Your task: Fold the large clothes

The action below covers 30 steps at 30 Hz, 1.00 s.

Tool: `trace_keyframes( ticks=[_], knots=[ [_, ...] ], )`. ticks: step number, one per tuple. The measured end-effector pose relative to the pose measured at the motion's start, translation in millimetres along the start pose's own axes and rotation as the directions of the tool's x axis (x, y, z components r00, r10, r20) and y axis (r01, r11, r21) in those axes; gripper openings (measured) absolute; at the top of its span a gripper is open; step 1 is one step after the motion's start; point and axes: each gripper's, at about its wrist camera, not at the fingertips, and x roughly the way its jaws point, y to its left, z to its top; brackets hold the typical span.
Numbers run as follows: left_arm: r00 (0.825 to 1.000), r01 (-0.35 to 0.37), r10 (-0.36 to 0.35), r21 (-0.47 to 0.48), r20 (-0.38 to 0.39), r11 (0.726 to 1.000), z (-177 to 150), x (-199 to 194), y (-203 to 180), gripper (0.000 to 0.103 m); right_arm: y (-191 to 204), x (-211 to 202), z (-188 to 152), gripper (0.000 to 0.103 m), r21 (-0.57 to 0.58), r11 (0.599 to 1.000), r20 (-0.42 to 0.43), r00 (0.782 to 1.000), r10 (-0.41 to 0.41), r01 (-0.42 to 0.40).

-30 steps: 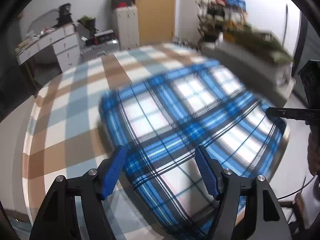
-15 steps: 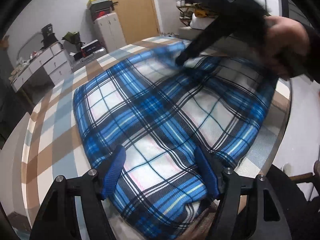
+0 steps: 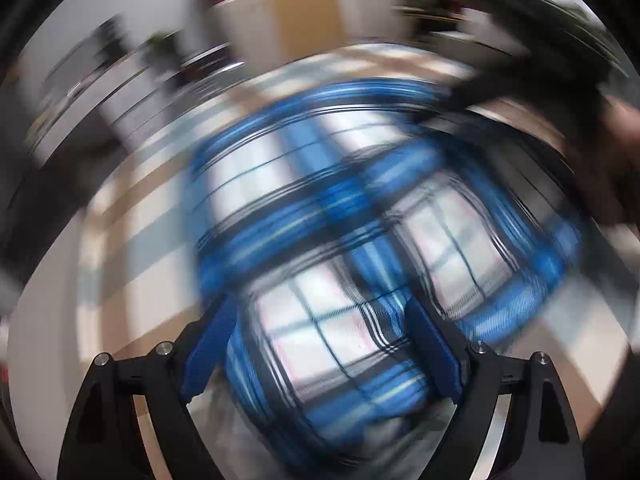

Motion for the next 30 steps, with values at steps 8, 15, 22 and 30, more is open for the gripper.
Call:
trace_keyframes(
  ticks=[8,15,22,30],
  knots=[
    [0.970,0.229,-0.173,-0.402,0.172,0.887,-39,-56,44,0.081,60,-58,-40,0.049,-0.206,0.979,0.075,0.997,0.018,-0.002],
    [0.987,0.127,-0.094,-0.276,0.130,0.953,-33,-32,20,0.081,103,-48,-114,0.048,-0.338,0.941,-0.045,0.999,0.012,-0.026],
    [0.989,0.071,-0.041,-0.224,0.139,0.972,-7,-46,47,0.082,89,-52,-118,0.032,-0.321,0.947,-0.035,0.999,0.009,-0.020],
    [0.983,0.145,-0.177,-0.363,-0.056,0.920,6,30,91,0.082,55,-60,-112,0.016,-0.156,0.980,-0.041,0.992,0.120,-0.125]
  ],
)
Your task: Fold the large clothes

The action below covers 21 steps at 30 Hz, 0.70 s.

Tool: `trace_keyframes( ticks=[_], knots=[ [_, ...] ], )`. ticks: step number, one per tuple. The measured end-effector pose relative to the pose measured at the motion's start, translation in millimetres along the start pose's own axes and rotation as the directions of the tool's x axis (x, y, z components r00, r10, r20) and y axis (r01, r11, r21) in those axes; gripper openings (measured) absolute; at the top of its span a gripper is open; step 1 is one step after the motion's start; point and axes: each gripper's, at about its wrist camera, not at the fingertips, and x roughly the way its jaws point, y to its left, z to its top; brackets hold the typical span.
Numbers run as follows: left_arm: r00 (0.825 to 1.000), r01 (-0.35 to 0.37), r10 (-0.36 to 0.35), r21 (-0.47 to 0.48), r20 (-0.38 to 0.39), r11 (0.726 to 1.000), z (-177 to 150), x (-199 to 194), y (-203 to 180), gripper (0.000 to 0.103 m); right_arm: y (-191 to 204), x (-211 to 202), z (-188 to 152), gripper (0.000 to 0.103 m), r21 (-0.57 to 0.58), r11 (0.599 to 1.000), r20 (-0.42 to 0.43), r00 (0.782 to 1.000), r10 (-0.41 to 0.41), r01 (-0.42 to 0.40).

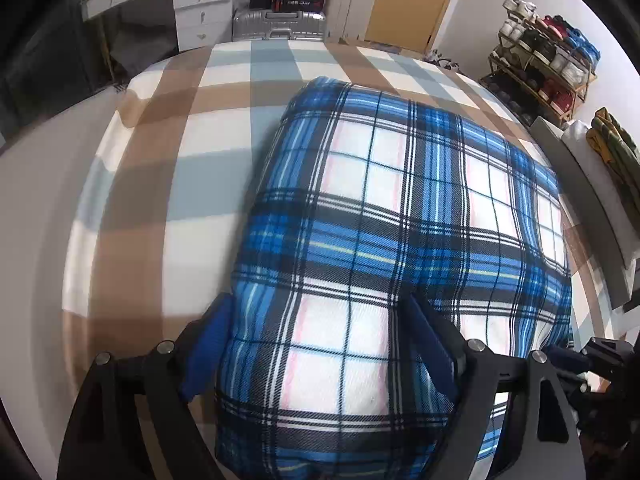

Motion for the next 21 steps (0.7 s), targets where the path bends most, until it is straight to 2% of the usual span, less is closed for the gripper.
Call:
trace_keyframes(
  ticks=[6,9,11,14,15,17,20,21],
  knots=[
    [1.000,0.011,-0.010,0.098,-0.013,0.995,-54,-20,-40,0.082,-51,-20,-4,0.019,0.214,0.971,-0.006,0.994,0.106,-0.102],
    [0.999,0.035,-0.033,0.122,-0.020,0.992,-78,-33,-58,0.083,-57,-32,-7,0.021,0.185,0.982,-0.009,0.999,0.049,-0.047],
    [0.999,0.032,-0.029,0.119,-0.023,0.992,-76,-42,-63,0.083,-55,-41,-6,0.021,0.164,0.986,0.002,1.000,0.006,-0.006],
    [0.998,-0.010,0.005,0.090,0.056,0.996,-63,-63,-61,0.082,-48,-62,6,0.021,0.127,0.992,0.082,0.997,-0.010,0.000],
    [0.995,-0.013,0.005,0.091,0.096,0.996,-59,-72,-62,0.082,-43,-72,14,0.021,0.111,0.994,0.129,0.992,-0.010,-0.005],
    [0.990,-0.007,-0.008,0.107,0.137,0.994,-57,-76,-66,0.083,-36,-82,35,0.021,0.075,0.997,0.170,0.986,0.001,-0.014],
    [0.994,0.031,-0.046,0.144,0.102,0.989,-62,-52,-77,0.083,-13,-77,80,0.021,-0.023,1.000,0.192,0.981,-0.011,0.016],
    [0.996,0.019,-0.032,0.145,0.081,0.989,-66,-39,-81,0.083,-2,-67,100,0.021,-0.063,0.997,0.190,0.982,-0.025,0.038]
  ],
)
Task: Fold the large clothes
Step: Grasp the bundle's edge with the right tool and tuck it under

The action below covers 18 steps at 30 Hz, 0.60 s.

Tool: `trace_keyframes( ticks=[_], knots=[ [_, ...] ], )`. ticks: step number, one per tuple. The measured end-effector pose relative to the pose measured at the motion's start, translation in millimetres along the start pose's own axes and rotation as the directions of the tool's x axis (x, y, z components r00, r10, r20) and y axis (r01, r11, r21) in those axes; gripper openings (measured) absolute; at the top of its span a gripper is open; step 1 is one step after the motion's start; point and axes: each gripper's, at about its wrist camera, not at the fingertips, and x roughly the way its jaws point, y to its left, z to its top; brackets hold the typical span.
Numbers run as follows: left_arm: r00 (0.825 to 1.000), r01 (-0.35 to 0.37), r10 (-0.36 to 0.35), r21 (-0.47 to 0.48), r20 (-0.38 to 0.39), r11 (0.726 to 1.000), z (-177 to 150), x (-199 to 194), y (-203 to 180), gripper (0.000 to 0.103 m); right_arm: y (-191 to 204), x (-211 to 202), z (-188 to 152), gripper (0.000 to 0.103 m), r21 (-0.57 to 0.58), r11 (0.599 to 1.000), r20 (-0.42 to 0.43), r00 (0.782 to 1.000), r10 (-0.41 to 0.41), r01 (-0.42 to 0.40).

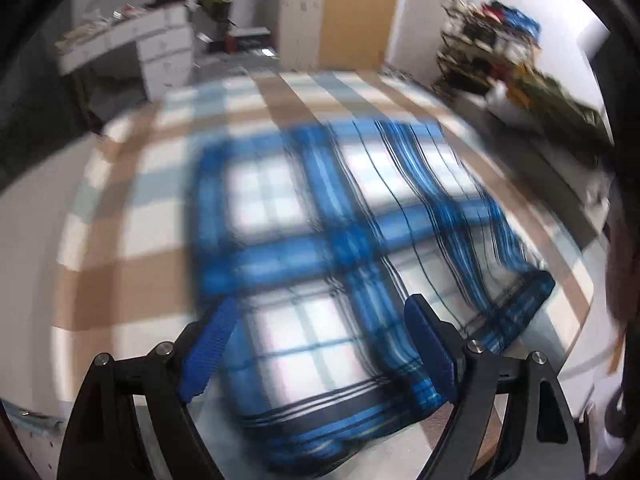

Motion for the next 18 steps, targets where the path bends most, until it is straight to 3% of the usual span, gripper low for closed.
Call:
trace_keyframes(
  ticks=[3,5,7,8,9,13,16,18],
  knots=[
    [0.991,-0.116,0.111,0.068,0.074,0.991,-13,13,-15,0.085,21,39,26,0.021,-0.057,0.998,-0.076,0.997,-0.022,0.018],
    [0.991,-0.106,0.102,0.038,0.091,0.994,-14,12,-12,0.085,33,85,34,0.021,-0.099,0.995,-0.182,0.983,-0.029,0.011],
    [0.993,-0.076,0.074,0.024,0.090,0.997,-12,12,-5,0.085,35,137,24,0.021,-0.146,0.988,-0.306,0.948,-0.086,0.043],
    [0.994,-0.062,0.061,0.011,0.093,0.998,-11,13,-1,0.085,33,155,17,0.020,-0.165,0.985,-0.317,0.943,-0.097,0.046],
    [0.994,-0.053,0.052,0.001,0.098,0.999,-10,13,1,0.085,33,156,16,0.019,-0.166,0.985,-0.263,0.960,-0.090,0.047],
    [0.993,-0.052,0.051,0.004,0.105,0.999,-9,14,0,0.085,35,157,31,0.020,-0.103,0.993,-0.337,0.937,-0.096,0.065],
    [0.993,-0.024,0.024,-0.007,0.113,1.000,-10,12,0,0.085,56,146,46,0.020,-0.118,0.993,-0.273,0.962,-0.022,-0.011],
    [0.993,-0.019,0.020,-0.007,0.116,1.000,-10,12,0,0.085,68,163,42,0.021,-0.141,0.990,-0.310,0.950,-0.022,-0.023]
  ],
)
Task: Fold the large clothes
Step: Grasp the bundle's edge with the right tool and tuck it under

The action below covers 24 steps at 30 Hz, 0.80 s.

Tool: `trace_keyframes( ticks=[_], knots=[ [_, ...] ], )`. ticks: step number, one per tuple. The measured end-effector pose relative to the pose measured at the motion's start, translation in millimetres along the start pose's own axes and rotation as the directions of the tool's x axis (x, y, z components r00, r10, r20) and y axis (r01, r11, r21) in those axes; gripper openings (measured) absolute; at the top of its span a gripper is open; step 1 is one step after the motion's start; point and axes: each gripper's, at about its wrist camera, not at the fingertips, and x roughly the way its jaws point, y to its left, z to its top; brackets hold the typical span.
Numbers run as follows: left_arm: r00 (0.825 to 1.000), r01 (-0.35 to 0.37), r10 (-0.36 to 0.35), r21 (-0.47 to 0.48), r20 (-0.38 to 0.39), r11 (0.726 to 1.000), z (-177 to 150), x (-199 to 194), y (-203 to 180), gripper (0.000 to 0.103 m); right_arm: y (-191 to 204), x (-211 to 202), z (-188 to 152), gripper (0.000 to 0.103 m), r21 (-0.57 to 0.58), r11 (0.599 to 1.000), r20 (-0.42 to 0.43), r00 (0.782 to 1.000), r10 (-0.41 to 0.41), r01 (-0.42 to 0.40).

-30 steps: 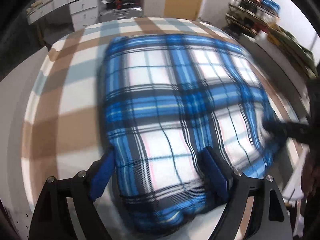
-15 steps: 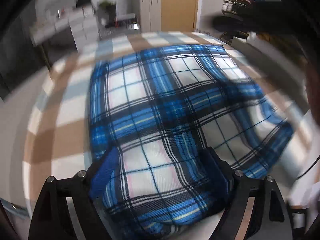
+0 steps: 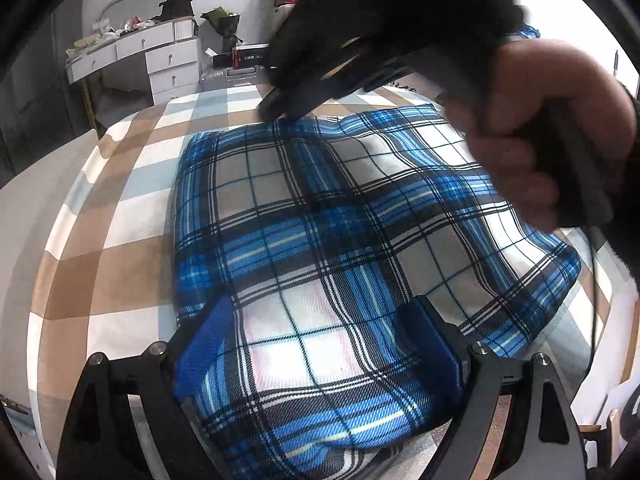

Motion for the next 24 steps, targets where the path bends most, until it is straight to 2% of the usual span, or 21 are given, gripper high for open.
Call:
trace_keyframes(
  ticks=[2,3,6,8,10,12,14,17,18,19,22,24],
  knots=[
    [1.000,-0.002,0.002,-0.001,0.003,1.000,-1,0,0,0.085,7,32,0,0.019,-0.026,0.999,-0.069,0.997,-0.028,0.027],
    [1.000,0.002,-0.002,-0.004,0.004,1.000,0,0,1,0.085,9,35,0,0.019,-0.036,0.999,-0.038,0.999,-0.031,0.030],
    [1.000,0.008,-0.008,-0.005,0.007,1.000,0,0,2,0.085,0,31,6,0.019,0.033,0.999,-0.080,0.997,0.019,-0.016],
    [1.000,0.005,-0.005,-0.002,0.007,1.000,-1,0,1,0.086,-8,11,8,0.016,0.045,0.999,-0.052,0.998,0.019,-0.017],
    [1.000,0.007,-0.007,-0.001,0.008,1.000,-3,-2,1,0.086,-19,-22,6,0.022,0.022,0.995,0.028,0.995,-0.099,0.098],
    [1.000,0.011,-0.011,-0.002,0.009,1.000,-3,-2,2,0.086,-38,-54,-8,0.026,0.021,0.971,0.099,0.966,-0.238,0.238],
    [1.000,0.011,-0.011,-0.001,0.010,1.000,-3,-2,3,0.086,-56,-65,-24,0.027,0.054,0.959,0.094,0.955,-0.282,0.278],
    [1.000,0.015,-0.015,-0.004,0.012,1.000,-3,-3,3,0.086,-89,-41,-55,0.028,0.152,0.962,-0.016,0.974,-0.227,0.226],
    [1.000,0.014,-0.014,-0.002,0.010,1.000,-3,-2,2,0.086,-97,-30,-67,0.028,0.177,0.967,-0.017,0.983,-0.183,0.183],
    [1.000,0.011,-0.011,-0.001,0.011,1.000,-3,-2,2,0.086,-98,-36,-74,0.028,0.184,0.969,0.033,0.984,-0.175,0.166],
    [1.000,0.001,-0.001,0.003,0.008,1.000,-3,-2,0,0.086,-97,-46,-75,0.028,0.212,0.962,0.027,0.983,-0.180,0.171],
    [1.000,0.000,0.000,0.001,0.008,1.000,-3,-2,0,0.086,-86,-68,-79,0.030,0.203,0.965,0.078,0.979,-0.187,0.168]
  ],
)
